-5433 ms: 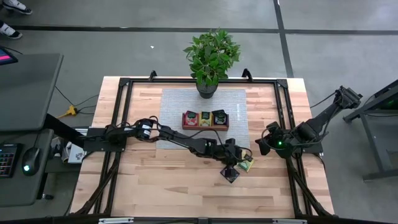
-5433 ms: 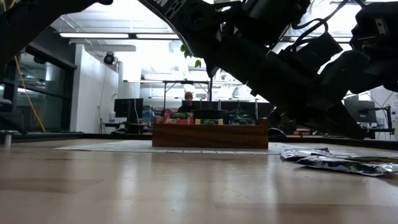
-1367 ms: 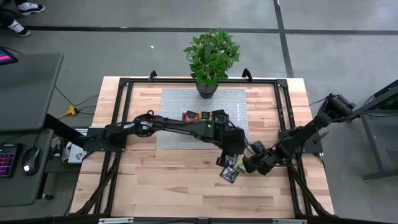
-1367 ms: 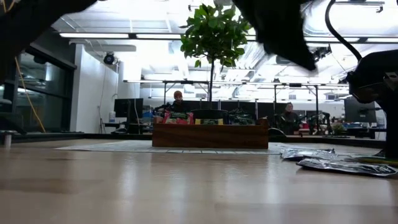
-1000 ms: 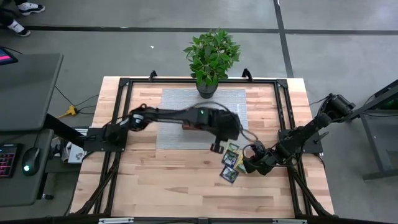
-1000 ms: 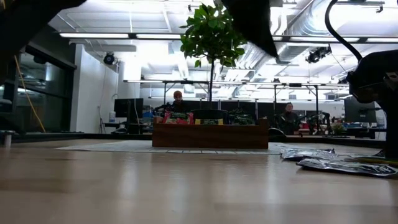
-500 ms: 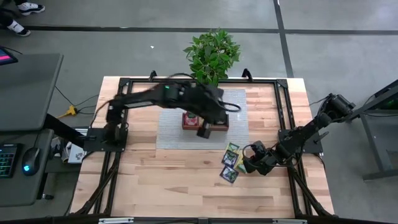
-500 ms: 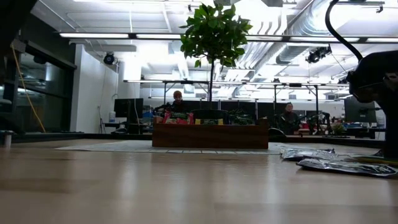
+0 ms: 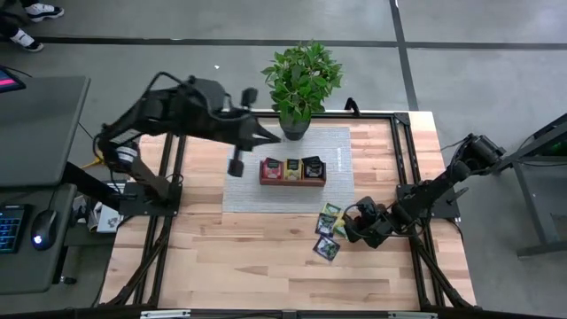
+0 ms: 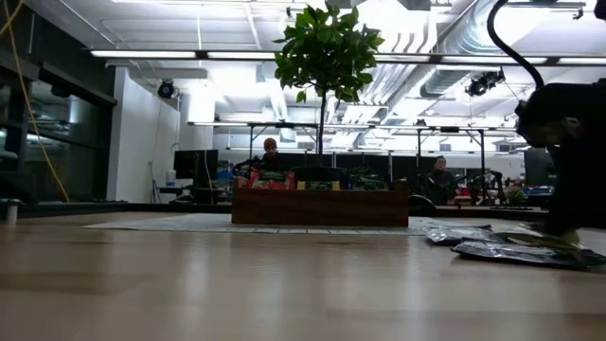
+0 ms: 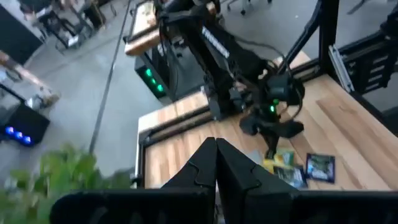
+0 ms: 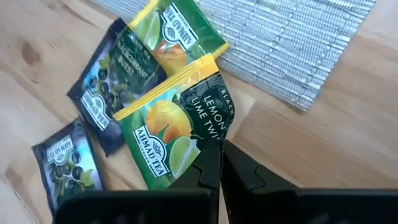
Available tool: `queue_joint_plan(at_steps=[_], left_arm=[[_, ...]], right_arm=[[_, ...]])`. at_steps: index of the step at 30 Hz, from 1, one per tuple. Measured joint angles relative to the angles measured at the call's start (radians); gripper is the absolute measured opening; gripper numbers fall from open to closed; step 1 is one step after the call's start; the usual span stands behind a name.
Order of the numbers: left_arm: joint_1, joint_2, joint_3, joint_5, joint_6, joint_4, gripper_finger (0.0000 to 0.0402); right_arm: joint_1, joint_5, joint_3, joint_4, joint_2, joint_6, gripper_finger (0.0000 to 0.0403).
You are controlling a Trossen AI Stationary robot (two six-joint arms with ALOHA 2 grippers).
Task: Pick & Place Tea
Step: Put the yellow tea bag into the middle section of the wooden organizer
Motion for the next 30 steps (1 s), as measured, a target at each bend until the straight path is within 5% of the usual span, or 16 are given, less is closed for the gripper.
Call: queue_joint_plan(at_steps=[6, 12, 18, 24, 30], left_arm=[[-0.009, -0.144, -0.281, 0.035, -0.048, 0.195, 0.0001], [-0.02, -0.342, -0.871, 0.104, -0.208, 0.755, 0.0001], [-0.019, -0.544, -1.424, 0.053, -0.467, 1.249, 0.0001], [-0.019, -0.702, -1.777, -0.122, -0.726, 1.386, 0.0001], [-0.019, -0.817, -1.911, -0.188, -0.714, 1.394, 0.0001]], right_arm=[[-0.013, -0.008, 0.001, -0.022, 0.0, -0.004, 0.0], [-0.025, -0.017, 0.002, -0.029, -0.003, -0.026, 0.0], [-0.025, -0.01, 0.003, -0.047, -0.025, -0.076, 0.0], [-0.047, -0.037, 0.003, -0.129, -0.116, -0.188, 0.0], [-0.121, -0.094, 0.027, -0.282, -0.241, -0.404, 0.0]])
